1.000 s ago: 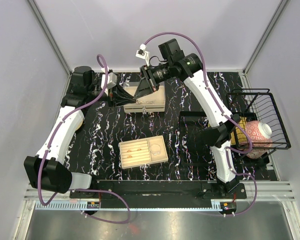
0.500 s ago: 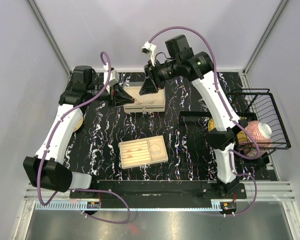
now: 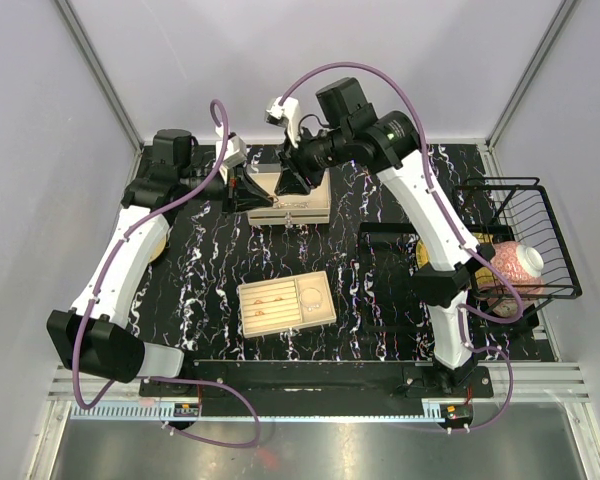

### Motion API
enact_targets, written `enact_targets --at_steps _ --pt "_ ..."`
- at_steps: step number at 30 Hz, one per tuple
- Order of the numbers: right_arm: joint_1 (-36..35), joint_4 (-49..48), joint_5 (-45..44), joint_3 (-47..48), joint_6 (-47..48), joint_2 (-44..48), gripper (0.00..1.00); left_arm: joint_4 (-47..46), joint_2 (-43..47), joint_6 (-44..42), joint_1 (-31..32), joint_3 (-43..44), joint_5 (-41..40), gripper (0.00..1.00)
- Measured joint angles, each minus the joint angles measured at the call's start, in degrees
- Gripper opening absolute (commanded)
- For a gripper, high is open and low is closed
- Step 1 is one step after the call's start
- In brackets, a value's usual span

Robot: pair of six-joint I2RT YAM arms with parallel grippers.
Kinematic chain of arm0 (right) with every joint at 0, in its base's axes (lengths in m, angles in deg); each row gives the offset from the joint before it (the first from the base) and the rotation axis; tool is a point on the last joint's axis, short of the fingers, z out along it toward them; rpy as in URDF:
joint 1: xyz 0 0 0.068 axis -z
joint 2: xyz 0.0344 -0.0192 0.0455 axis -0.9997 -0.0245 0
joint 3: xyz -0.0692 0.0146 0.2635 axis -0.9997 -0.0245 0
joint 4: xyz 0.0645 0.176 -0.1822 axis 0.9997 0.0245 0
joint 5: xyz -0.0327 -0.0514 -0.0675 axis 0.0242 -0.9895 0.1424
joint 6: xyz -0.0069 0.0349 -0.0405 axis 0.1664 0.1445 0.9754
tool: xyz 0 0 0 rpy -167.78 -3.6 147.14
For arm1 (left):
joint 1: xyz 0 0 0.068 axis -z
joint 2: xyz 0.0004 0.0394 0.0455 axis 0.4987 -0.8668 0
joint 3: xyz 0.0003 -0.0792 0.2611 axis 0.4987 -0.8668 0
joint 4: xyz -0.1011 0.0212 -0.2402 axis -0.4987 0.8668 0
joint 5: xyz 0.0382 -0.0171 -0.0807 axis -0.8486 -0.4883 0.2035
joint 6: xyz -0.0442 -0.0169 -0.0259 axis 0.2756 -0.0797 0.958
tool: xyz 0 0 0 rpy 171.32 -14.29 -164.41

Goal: Organize the mixed jewelry

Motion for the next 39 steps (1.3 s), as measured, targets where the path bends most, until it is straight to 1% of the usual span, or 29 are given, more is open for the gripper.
enact_targets --at_steps 11,22,32,39 --pt "-1.44 -0.07 -1.42 -2.27 2.49 0.00 0.40 0.39 -0.02 0.50 0.11 0.09 -0.33 0.00" --pt "-1.81 -0.52 -1.49 -2.47 3.45 0.00 0.34 0.72 -0.07 0.57 0.15 0.63 -0.31 0.00" --pt "-2.25 -0.66 -2.45 -2.60 3.85 0.00 0.34 0.74 -0.13 1.09 0.17 0.63 -0.28 0.00" --pt "-2.40 -0.70 -2.51 -2.78 4.22 0.00 0.31 0.74 -0.13 1.46 0.17 0.63 -0.24 0.00"
